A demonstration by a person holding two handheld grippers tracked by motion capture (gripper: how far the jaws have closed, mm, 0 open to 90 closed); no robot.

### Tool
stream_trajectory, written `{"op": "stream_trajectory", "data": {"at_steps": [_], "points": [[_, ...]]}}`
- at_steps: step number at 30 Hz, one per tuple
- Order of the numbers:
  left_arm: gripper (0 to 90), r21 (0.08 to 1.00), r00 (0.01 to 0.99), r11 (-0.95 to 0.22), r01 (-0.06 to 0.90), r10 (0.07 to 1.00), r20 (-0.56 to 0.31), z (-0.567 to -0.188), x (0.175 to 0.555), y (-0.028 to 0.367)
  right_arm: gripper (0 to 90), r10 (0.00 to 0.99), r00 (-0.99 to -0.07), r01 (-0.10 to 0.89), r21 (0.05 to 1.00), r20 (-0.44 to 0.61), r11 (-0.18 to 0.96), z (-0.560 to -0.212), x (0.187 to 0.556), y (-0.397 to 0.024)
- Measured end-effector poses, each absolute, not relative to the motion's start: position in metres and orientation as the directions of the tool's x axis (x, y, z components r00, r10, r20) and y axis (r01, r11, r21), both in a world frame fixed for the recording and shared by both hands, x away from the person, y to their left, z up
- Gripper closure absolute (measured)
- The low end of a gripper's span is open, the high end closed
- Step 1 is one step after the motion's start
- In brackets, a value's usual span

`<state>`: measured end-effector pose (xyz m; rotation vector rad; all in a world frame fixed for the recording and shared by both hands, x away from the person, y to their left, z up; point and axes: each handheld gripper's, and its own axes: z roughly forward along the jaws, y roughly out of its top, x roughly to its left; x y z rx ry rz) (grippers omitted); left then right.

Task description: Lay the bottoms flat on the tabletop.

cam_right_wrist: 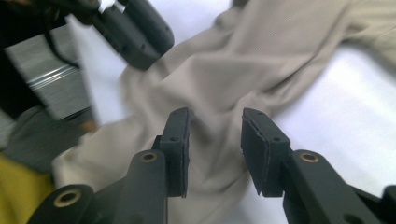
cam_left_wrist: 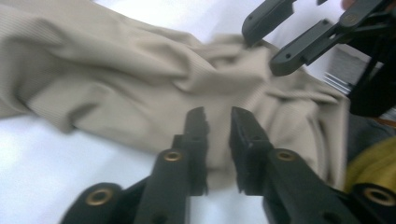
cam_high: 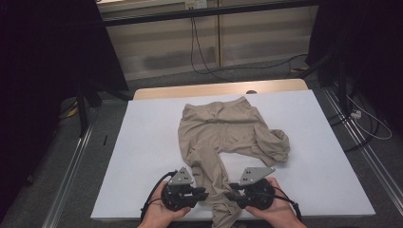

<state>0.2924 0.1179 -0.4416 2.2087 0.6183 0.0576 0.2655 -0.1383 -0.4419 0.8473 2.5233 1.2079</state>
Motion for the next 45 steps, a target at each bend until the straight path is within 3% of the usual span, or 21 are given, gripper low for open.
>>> {"op": "stream_trajectory", "data": {"at_steps": [6,8,9,11,12,18,20,22,25,32,39,41,43,45], "points": [[60.5,0.708,0.887,-0.604,0.367,0.456,-0.071,-0.457,0.298,0.103,62.1,0.616,-0.788,0.414,0.738,-0.002,0.533,-0.453,0.282,-0.132],[60.4,0.698,0.89,-0.629,0.342,0.456,-0.025,-0.456,0.295,0.1,64.0,0.615,-0.788,0.43,0.712,-0.003,0.555,-0.459,0.282,-0.132],[63.7,0.698,0.89,-0.632,0.336,0.456,-0.016,-0.456,0.293,0.1,71.5,0.609,-0.793,0.433,0.717,0.015,0.546,-0.46,0.282,-0.132],[85.8,0.696,0.889,-0.616,0.369,0.452,-0.071,-0.456,0.29,0.102,84.4,0.59,-0.806,0.434,0.714,0.036,0.55,-0.459,0.28,-0.133],[89.8,0.692,0.887,-0.619,0.372,0.456,-0.07,-0.455,0.289,0.102,86.2,0.582,-0.812,0.431,0.712,0.039,0.554,-0.459,0.277,-0.132],[90.0,0.648,0.888,-0.645,0.405,0.447,-0.111,-0.449,0.277,0.113,87.0,0.558,-0.826,0.446,0.696,0.079,0.563,-0.457,0.26,-0.136],[90.0,0.644,0.888,-0.643,0.414,0.439,-0.133,-0.448,0.273,0.115,84.5,0.552,-0.828,0.452,0.695,0.094,0.559,-0.457,0.256,-0.138],[90.0,0.636,0.895,-0.656,0.407,0.425,-0.135,-0.446,0.269,0.113,72.8,0.547,-0.83,0.457,0.694,0.108,0.557,-0.456,0.253,-0.141],[90.0,0.635,0.902,-0.662,0.398,0.41,-0.138,-0.445,0.263,0.11,62.4,0.553,-0.823,0.46,0.723,0.128,0.516,-0.451,0.254,-0.147],[88.4,0.668,0.881,-0.606,0.431,0.444,-0.165,-0.44,0.259,0.129,59.8,0.582,-0.801,0.458,0.768,0.138,0.448,-0.442,0.274,-0.146],[81.6,0.689,0.859,-0.582,0.432,0.498,-0.118,-0.444,0.277,0.138,55.2,0.56,-0.824,0.437,0.728,0.087,0.528,-0.458,0.285,-0.121],[74.6,0.681,0.849,-0.585,0.44,0.519,-0.103,-0.447,0.282,0.137,60.4,0.557,-0.83,0.407,0.72,0.034,0.562,-0.461,0.28,-0.118],[69.1,0.684,0.834,-0.566,0.46,0.54,-0.115,-0.448,0.286,0.136,78.7,0.537,-0.843,0.397,0.711,0.033,0.58,-0.459,0.276,-0.118],[66.5,0.69,0.835,-0.565,0.452,0.541,-0.103,-0.447,0.286,0.135,87.1,0.534,-0.845,0.376,0.694,-0.014,0.614,-0.457,0.271,-0.117]]}}
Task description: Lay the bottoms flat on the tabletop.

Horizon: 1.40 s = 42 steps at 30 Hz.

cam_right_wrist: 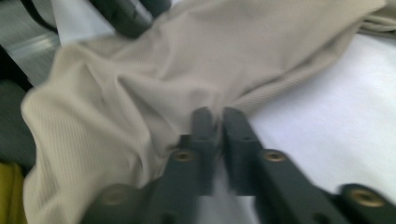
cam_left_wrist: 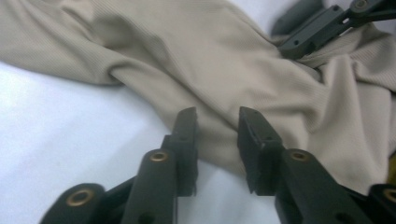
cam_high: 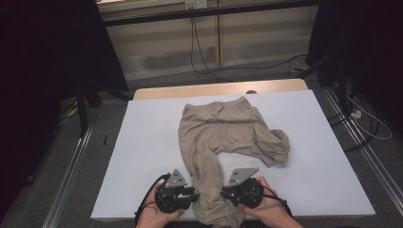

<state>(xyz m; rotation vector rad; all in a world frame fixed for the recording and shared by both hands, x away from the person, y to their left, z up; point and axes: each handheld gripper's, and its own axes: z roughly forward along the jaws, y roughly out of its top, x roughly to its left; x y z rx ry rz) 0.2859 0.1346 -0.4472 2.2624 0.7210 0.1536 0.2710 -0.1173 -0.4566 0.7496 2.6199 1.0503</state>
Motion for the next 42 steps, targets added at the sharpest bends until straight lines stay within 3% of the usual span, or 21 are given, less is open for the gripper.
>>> {"op": "stream_trajectory", "data": {"at_steps": [10,14,18,23,26,28,30,32,36,42], "points": [[67.0,0.712,0.847,-0.566,0.416,0.526,-0.077,-0.445,0.285,0.126,88.3,0.623,-0.782,0.439,0.687,-0.024,0.579,-0.449,0.278,-0.158],[65.9,0.703,0.851,-0.58,0.412,0.521,-0.069,-0.447,0.285,0.115,87.3,0.632,-0.764,0.43,0.627,-0.131,0.65,-0.45,0.278,-0.167],[65.7,0.708,0.874,-0.601,0.37,0.484,-0.045,-0.445,0.284,0.094,71.4,0.657,-0.746,0.44,0.657,-0.112,0.612,-0.447,0.277,-0.169],[62.8,0.741,0.895,-0.584,0.331,0.442,-0.051,-0.448,0.288,0.07,74.4,0.623,-0.781,0.403,0.738,-0.03,0.541,-0.438,0.275,-0.161],[61.7,0.724,0.905,-0.604,0.332,0.421,-0.064,-0.459,0.283,0.067,72.1,0.587,-0.81,0.401,0.714,-0.017,0.574,-0.446,0.276,-0.151],[65.6,0.702,0.913,-0.627,0.337,0.401,-0.079,-0.456,0.281,0.07,66.6,0.579,-0.815,0.422,0.682,-0.004,0.598,-0.454,0.277,-0.147],[82.8,0.696,0.913,-0.632,0.341,0.398,-0.087,-0.455,0.277,0.073,66.5,0.578,-0.816,0.419,0.687,-0.003,0.594,-0.456,0.275,-0.147],[87.5,0.68,0.918,-0.651,0.338,0.386,-0.087,-0.453,0.274,0.078,69.8,0.574,-0.818,0.428,0.685,0.018,0.589,-0.456,0.272,-0.148],[88.1,0.669,0.916,-0.65,0.361,0.382,-0.123,-0.452,0.267,0.09,88.2,0.524,-0.85,0.422,0.678,0.064,0.602,-0.454,0.256,-0.147],[88.1,0.651,0.918,-0.667,0.363,0.377,-0.126,-0.449,0.256,0.105,89.5,0.478,-0.875,0.4,0.676,0.081,0.618,-0.454,0.236,-0.131]]}}
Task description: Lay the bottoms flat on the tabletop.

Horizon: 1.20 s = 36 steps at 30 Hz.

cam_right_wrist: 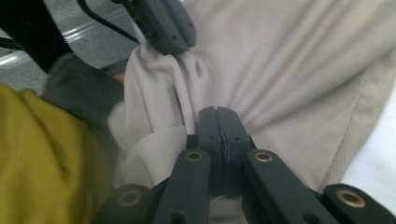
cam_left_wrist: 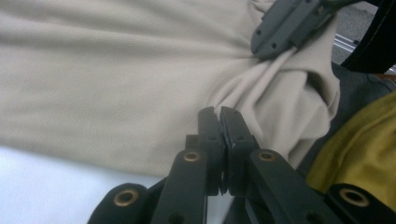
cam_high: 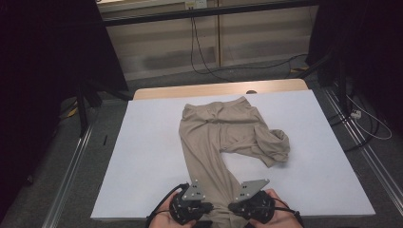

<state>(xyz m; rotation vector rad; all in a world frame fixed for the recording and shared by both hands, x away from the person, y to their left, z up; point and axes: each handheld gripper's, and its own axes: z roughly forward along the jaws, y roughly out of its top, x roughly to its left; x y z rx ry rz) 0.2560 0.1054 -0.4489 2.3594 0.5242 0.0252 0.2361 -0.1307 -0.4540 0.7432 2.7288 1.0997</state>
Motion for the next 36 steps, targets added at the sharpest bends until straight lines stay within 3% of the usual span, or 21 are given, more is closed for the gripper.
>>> {"op": "stream_trajectory", "data": {"at_steps": [6,10,12,17,20,24,26,27,32,36], "points": [[88.1,0.652,0.906,-0.649,0.391,0.396,-0.149,-0.445,0.246,0.133,88.8,0.425,-0.894,0.397,0.685,0.139,0.611,-0.456,0.226,-0.113],[87.5,0.687,0.891,-0.596,0.416,0.418,-0.177,-0.439,0.249,0.142,72.2,0.406,-0.901,0.39,0.7,0.155,0.598,-0.454,0.229,-0.109],[86.3,0.701,0.891,-0.584,0.409,0.421,-0.169,-0.437,0.251,0.144,66.8,0.44,-0.888,0.393,0.723,0.136,0.569,-0.449,0.234,-0.114],[79.0,0.709,0.877,-0.57,0.416,0.458,-0.146,-0.438,0.26,0.147,68.2,0.558,-0.823,0.446,0.728,0.106,0.52,-0.45,0.261,-0.131],[74.8,0.709,0.867,-0.557,0.432,0.472,-0.158,-0.439,0.265,0.149,63.2,0.584,-0.806,0.464,0.711,0.092,0.528,-0.455,0.273,-0.131],[70.5,0.732,0.855,-0.519,0.441,0.49,-0.168,-0.438,0.269,0.155,69.0,0.581,-0.814,0.424,0.694,0.01,0.582,-0.457,0.271,-0.123],[67.7,0.739,0.848,-0.505,0.446,0.504,-0.167,-0.437,0.271,0.157,84.7,0.587,-0.81,0.435,0.688,0.017,0.581,-0.456,0.269,-0.124],[67.6,0.748,0.843,-0.492,0.444,0.513,-0.163,-0.436,0.272,0.158,88.5,0.581,-0.813,0.438,0.685,0.027,0.581,-0.456,0.267,-0.126],[65.3,0.761,0.829,-0.47,0.447,0.537,-0.156,-0.436,0.278,0.157,89.8,0.566,-0.821,0.459,0.674,0.073,0.579,-0.455,0.257,-0.136],[65.3,0.727,0.842,-0.54,0.424,0.531,-0.097,-0.444,0.282,0.145,89.7,0.539,-0.837,0.457,0.667,0.098,0.588,-0.455,0.246,-0.137]]}}
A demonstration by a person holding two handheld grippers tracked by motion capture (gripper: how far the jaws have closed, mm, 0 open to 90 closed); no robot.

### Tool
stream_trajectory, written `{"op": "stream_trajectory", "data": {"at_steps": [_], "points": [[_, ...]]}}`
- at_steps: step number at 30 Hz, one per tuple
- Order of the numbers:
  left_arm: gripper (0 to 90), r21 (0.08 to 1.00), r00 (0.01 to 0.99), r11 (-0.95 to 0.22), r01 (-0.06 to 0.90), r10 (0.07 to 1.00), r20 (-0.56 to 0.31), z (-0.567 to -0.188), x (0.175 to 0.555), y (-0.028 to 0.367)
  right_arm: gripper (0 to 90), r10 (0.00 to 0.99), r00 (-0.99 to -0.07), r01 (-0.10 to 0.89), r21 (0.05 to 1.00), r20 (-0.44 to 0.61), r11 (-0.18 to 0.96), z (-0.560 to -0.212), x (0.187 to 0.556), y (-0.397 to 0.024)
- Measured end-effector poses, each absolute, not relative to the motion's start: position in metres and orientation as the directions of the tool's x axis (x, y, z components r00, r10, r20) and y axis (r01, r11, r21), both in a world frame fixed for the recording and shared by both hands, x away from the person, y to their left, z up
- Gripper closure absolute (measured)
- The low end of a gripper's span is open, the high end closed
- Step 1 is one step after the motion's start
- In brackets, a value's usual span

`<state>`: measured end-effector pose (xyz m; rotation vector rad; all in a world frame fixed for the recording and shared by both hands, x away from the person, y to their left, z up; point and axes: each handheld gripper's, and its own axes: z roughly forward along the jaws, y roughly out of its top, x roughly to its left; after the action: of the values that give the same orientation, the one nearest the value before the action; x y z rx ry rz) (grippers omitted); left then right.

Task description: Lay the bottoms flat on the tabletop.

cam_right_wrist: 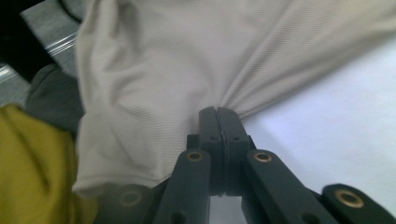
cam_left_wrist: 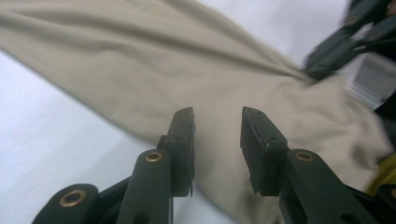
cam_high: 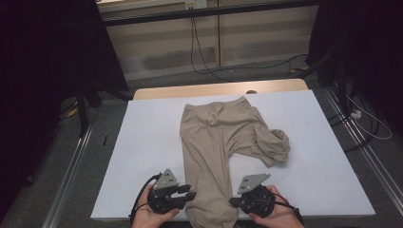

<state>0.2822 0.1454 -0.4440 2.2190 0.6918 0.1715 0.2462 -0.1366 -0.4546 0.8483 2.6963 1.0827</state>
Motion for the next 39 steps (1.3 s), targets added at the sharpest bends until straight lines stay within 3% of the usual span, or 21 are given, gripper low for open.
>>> {"op": "stream_trajectory", "data": {"at_steps": [5,6,7,11,15,16,17,18,19,28,29,32,39], "points": [[66.1,0.673,0.854,-0.629,0.389,0.52,-0.008,-0.453,0.277,0.138,88.4,0.526,-0.845,0.446,0.669,0.095,0.595,-0.454,0.246,-0.138],[74.7,0.663,0.843,-0.627,0.409,0.538,-0.011,-0.451,0.276,0.14,85.5,0.533,-0.84,0.452,0.675,0.102,0.583,-0.454,0.248,-0.14],[89.9,0.654,0.841,-0.624,0.428,0.541,-0.034,-0.451,0.276,0.142,77.8,0.543,-0.833,0.459,0.68,0.106,0.571,-0.453,0.249,-0.141],[90.0,0.631,0.831,-0.626,0.458,0.554,-0.054,-0.448,0.275,0.149,66.3,0.599,-0.798,0.468,0.702,0.074,0.537,-0.452,0.261,-0.142],[90.0,0.637,0.821,-0.604,0.478,0.565,-0.08,-0.446,0.274,0.158,63.5,0.601,-0.797,0.467,0.688,0.055,0.556,-0.457,0.271,-0.135],[90.0,0.638,0.819,-0.599,0.484,0.567,-0.09,-0.446,0.274,0.16,64.9,0.603,-0.797,0.462,0.69,0.047,0.557,-0.457,0.27,-0.134],[90.0,0.643,0.818,-0.592,0.485,0.568,-0.093,-0.445,0.275,0.162,72.1,0.601,-0.798,0.458,0.686,0.037,0.566,-0.456,0.269,-0.134],[90.0,0.644,0.818,-0.59,0.487,0.567,-0.099,-0.445,0.276,0.163,85.9,0.582,-0.811,0.456,0.685,0.057,0.568,-0.456,0.268,-0.134],[90.0,0.642,0.816,-0.588,0.492,0.569,-0.104,-0.445,0.276,0.163,87.8,0.572,-0.817,0.459,0.684,0.074,0.567,-0.456,0.266,-0.134],[90.0,0.667,0.81,-0.542,0.511,0.564,-0.162,-0.443,0.276,0.169,88.0,0.522,-0.847,0.444,0.675,0.101,0.59,-0.452,0.249,-0.143],[89.2,0.674,0.806,-0.53,0.514,0.567,-0.169,-0.443,0.277,0.17,85.5,0.523,-0.847,0.44,0.677,0.094,0.59,-0.453,0.249,-0.144],[78.9,0.689,0.799,-0.514,0.511,0.579,-0.161,-0.441,0.279,0.17,65.9,0.56,-0.823,0.463,0.683,0.095,0.565,-0.452,0.254,-0.148],[48.3,0.734,0.791,-0.489,0.471,0.602,-0.106,-0.439,0.28,0.169,46.6,0.676,-0.734,0.47,0.766,0.063,0.438,-0.434,0.272,-0.179]]}}
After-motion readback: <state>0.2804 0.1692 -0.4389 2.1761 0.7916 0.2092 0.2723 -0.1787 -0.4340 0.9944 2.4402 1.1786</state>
